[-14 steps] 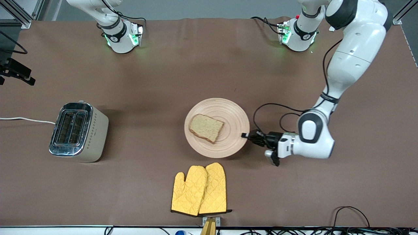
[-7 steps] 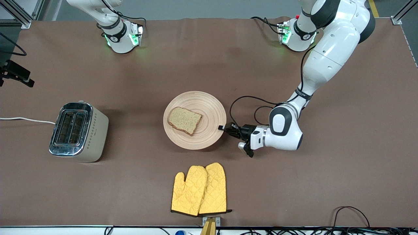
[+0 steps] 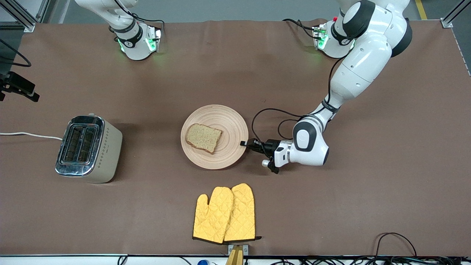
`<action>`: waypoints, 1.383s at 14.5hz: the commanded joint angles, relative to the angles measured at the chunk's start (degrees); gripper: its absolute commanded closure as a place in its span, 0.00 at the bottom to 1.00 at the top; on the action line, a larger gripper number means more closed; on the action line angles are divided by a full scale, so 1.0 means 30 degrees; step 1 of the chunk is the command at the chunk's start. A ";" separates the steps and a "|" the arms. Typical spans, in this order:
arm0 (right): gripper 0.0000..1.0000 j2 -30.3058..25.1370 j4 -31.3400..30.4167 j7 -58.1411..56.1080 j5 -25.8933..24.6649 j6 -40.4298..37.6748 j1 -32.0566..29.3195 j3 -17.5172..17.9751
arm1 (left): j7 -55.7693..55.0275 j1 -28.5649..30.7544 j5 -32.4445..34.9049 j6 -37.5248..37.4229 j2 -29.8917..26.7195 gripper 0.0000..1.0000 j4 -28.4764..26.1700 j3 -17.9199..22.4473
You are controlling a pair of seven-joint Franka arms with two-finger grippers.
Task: Move plate and put bread in toaster
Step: 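Push the wooden plate with the left gripper toward the table center, then draw back the left gripper while the right gripper reaches the bread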
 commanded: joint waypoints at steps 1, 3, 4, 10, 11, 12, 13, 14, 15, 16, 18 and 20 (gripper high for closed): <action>0.00 0.0005 -0.0087 -0.0324 -0.0056 0.0109 -0.0163 0.0149 | 0.0113 0.0072 -0.0577 -0.0184 -0.0121 0.93 0.0164 -0.0074; 0.00 0.0150 -0.0087 -0.0354 -0.0057 -0.0095 -0.0104 0.0207 | -0.0033 0.0247 -0.0518 -0.0213 -0.0237 0.38 0.0135 -0.0044; 0.00 0.0267 -0.0087 -0.0354 -0.0057 -0.0096 -0.0017 0.0208 | -0.0091 0.0422 -0.0431 -0.0329 -0.0296 0.08 0.0193 -0.0015; 0.00 0.1495 -0.0145 -0.0032 0.0205 0.1455 0.1796 0.0296 | -0.0413 0.4926 0.4074 -0.4073 -0.1643 0.00 0.0776 -0.0131; 0.00 0.1963 -0.0116 0.0287 0.0700 0.1747 0.2206 0.0296 | -0.0414 0.5777 0.4807 -0.4950 -0.1702 0.00 0.1273 -0.0132; 0.00 0.2432 -0.0145 0.1335 0.1488 0.2156 0.2413 0.0325 | -0.0414 0.6597 0.5800 -0.5829 -0.1761 0.00 0.1771 -0.0103; 0.00 0.2988 -0.0174 0.3085 0.2308 0.2479 0.2532 0.0731 | -0.0443 0.7446 0.6796 -0.6505 -0.1819 0.00 0.2153 -0.0103; 0.00 0.3486 -0.0175 0.4698 0.2490 0.3062 0.2243 0.1924 | -0.0415 0.8412 0.7879 -0.7208 -0.1849 0.00 0.2389 -0.0219; 0.00 0.3926 -0.0204 0.6077 0.2492 0.3445 0.2124 0.2835 | -0.0443 0.9147 0.8557 -0.7650 -0.2023 0.00 0.2594 -0.0249; 0.00 0.4424 -0.0233 0.7309 0.2492 0.3681 0.2181 0.3599 | -0.0502 0.9502 0.8999 -0.7974 -0.2460 0.00 0.2741 -0.0133; 0.00 0.5245 -0.1077 0.9596 0.2463 0.5023 0.2298 0.5239 | -0.1985 0.9710 1.0518 -0.8065 -0.3893 0.00 0.2772 0.0072; 0.00 0.5687 -0.2861 1.1881 0.2346 0.7451 0.2356 0.6530 | -0.4939 0.9741 1.2539 -0.8065 -0.5357 0.00 0.2801 -0.0101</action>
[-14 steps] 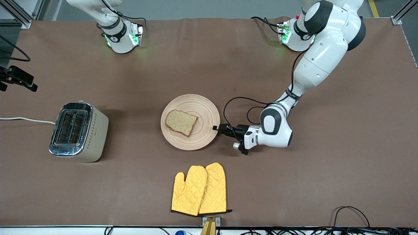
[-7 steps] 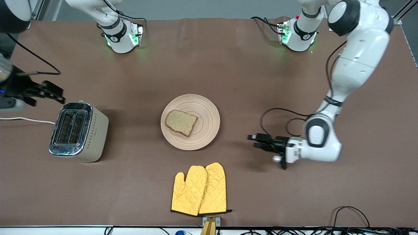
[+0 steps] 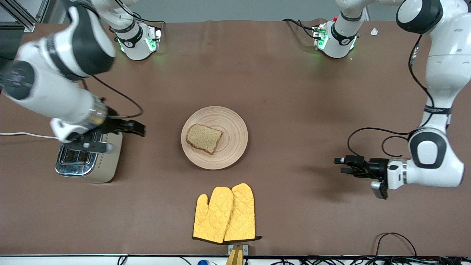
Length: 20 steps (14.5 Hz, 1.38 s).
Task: Move plate and put bread in toaster
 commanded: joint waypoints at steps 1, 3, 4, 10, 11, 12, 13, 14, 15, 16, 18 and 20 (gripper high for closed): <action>0.00 0.0384 -0.2463 0.2879 -0.0026 0.2992 -0.0168 0.1607 | -0.3965 -0.0597 0.2162 -0.0115 -0.2618 0.00 -0.0361 0.0020; 0.00 0.1173 -0.3697 0.4202 -0.0492 0.4813 -0.0080 0.2605 | -0.5848 -0.0862 0.3478 -0.0115 -0.3646 0.00 -0.0244 -0.0037; 0.03 0.1671 -0.4107 0.4584 -0.1278 0.5343 0.0152 0.2783 | -0.6115 -0.0862 0.4472 -0.0144 -0.3998 0.00 -0.0244 -0.0125; 0.23 0.4690 -0.4404 0.9418 -0.6383 0.5727 0.0769 0.4103 | -0.9768 -0.1503 0.8076 -0.1665 -0.7043 0.00 -0.0361 -0.0155; 0.26 0.4954 -0.4491 0.9654 -0.6384 0.6135 0.0799 0.4103 | -1.1027 -0.1913 0.9274 -0.1928 -0.7600 0.00 -0.0361 -0.0184; 0.27 0.5247 -0.4579 0.9888 -0.6384 0.6342 0.0857 0.4103 | -1.2055 -0.2352 0.9924 -0.2163 -0.8040 0.00 -0.0361 -0.0185; 0.29 0.5366 -0.4667 1.0064 -0.6413 0.6605 0.0887 0.4132 | -1.3022 -0.2676 1.0076 -0.2484 -0.8596 0.00 -0.0361 -0.0156; 0.31 0.5396 -0.4900 1.0095 -0.6442 0.6840 0.0974 0.4132 | -1.3525 -0.2708 1.0106 -0.2749 -0.9036 0.00 -0.0361 -0.0184; 0.33 0.5367 -0.5193 1.0125 -0.6500 0.7277 0.0946 0.4132 | -1.3646 -0.2708 1.0078 -0.3070 -0.9447 0.00 -0.0361 -0.0185; 0.34 0.5367 -0.5543 1.0125 -0.6675 0.7775 0.0888 0.4132 | -1.3618 -0.2737 1.0106 -0.3422 -0.9828 0.00 -0.0390 -0.0156; 0.43 0.5396 -0.5840 1.0125 -0.6706 0.8481 0.0829 0.4132 | -1.3413 -0.3376 1.0078 -0.3454 -1.0764 0.00 -0.0535 0.0223; 0.57 0.5396 -0.5840 1.0475 -0.6735 0.8483 0.0858 0.4132 | -1.3413 -0.4576 1.0078 -0.3454 -1.1556 0.00 -0.0828 0.2207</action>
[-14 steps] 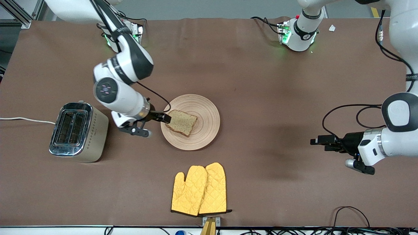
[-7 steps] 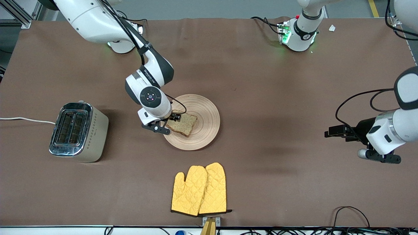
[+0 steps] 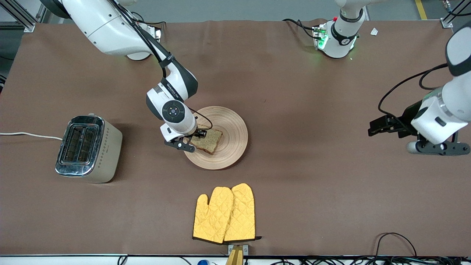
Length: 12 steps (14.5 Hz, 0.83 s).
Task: Move plate and put bread in toaster
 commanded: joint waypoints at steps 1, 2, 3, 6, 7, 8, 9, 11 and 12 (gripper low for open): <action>0.66 -0.0261 -0.0535 0.0769 -0.0434 0.0404 -0.0223 0.0248 | 0.0141 -0.1864 0.0225 0.0032 -0.1826 0.00 -0.1370 0.2795; 0.76 -0.0261 -0.0506 0.0769 -0.0433 0.0346 -0.0223 0.0248 | 0.0200 -0.2307 0.0225 0.0033 -0.2326 0.00 -0.1695 0.3444; 0.84 -0.0261 -0.0505 0.0769 -0.0433 0.0229 -0.0281 0.0248 | 0.0200 -0.2659 0.0225 0.0033 -0.2853 0.00 -0.2017 0.3712; 0.99 -0.0261 -0.0388 0.0710 -0.0433 0.0169 -0.0311 0.0248 | -0.0179 -0.3392 0.0195 -0.0026 -0.4608 0.00 -0.3768 0.4358; 1.00 -0.0261 -0.0330 0.0623 -0.0433 0.0169 -0.0311 0.0248 | -0.0035 -0.3482 0.0196 0.0090 -0.5167 0.00 -0.4474 0.4591; 1.00 -0.0290 -0.0243 0.0506 -0.0433 0.0140 -0.0340 0.0277 | 0.0024 -0.3628 0.0196 0.0063 -0.5462 0.00 -0.4742 0.4797; 1.00 -0.0348 0.0106 0.0418 -0.0433 -0.0208 -0.0399 0.0278 | -0.0091 -0.3978 0.0196 0.0004 -0.5842 0.00 -0.5064 0.5031; 1.00 -0.0348 0.1450 0.0359 -0.0404 -0.2222 -0.0399 0.0307 | -0.0093 -0.4360 0.0196 -0.0258 -0.6400 0.00 -0.5650 0.5355; 1.00 -0.0348 0.2386 0.0329 -0.0404 -0.3480 -0.0370 0.0307 | -0.0209 -0.4333 0.0196 -0.0695 -0.6432 0.00 -0.5653 0.5326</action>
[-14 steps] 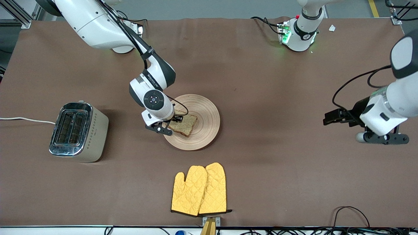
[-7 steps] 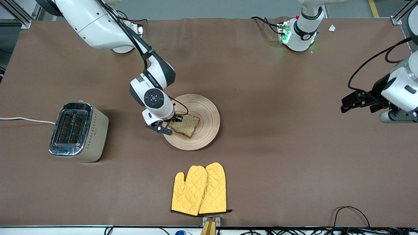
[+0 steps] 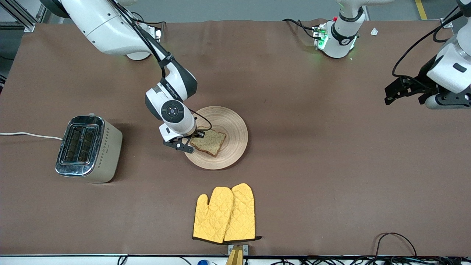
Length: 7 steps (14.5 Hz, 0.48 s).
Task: Move plate and put bread in toaster
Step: 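Lift the bread and carry it over the toaster with the right gripper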
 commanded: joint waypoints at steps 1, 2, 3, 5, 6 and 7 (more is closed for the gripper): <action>1.00 -0.0283 0.2061 -0.0124 -0.0346 -0.3025 -0.0298 0.0308 | -0.0314 -0.0244 0.0021 -0.0740 -0.0819 0.00 -0.0827 0.0209; 1.00 -0.0312 0.2705 -0.0619 -0.0346 -0.3964 -0.0327 0.0308 | -0.0314 -0.0213 0.0019 -0.0773 -0.0818 0.00 -0.0825 0.0179; 1.00 -0.0370 0.3379 -0.1117 -0.0346 -0.4960 -0.0356 0.0308 | -0.0314 -0.0184 0.0019 -0.0773 -0.0818 0.00 -0.0825 0.0179; 1.00 -0.0516 0.4756 -0.2112 -0.0346 -0.7214 -0.0619 0.0279 | -0.0314 -0.0184 0.0019 -0.0803 -0.0789 0.00 -0.0796 0.0179; 1.00 -0.0662 0.5459 -0.2814 -0.0346 -0.8415 -0.0736 0.0279 | -0.0314 -0.0184 0.0019 -0.0774 -0.0760 0.00 -0.0796 0.0179; 1.00 -0.0896 0.6075 -0.3575 -0.0346 -0.9674 -0.0969 0.0279 | -0.0314 -0.0184 0.0019 -0.0773 -0.0760 0.00 -0.0767 0.0179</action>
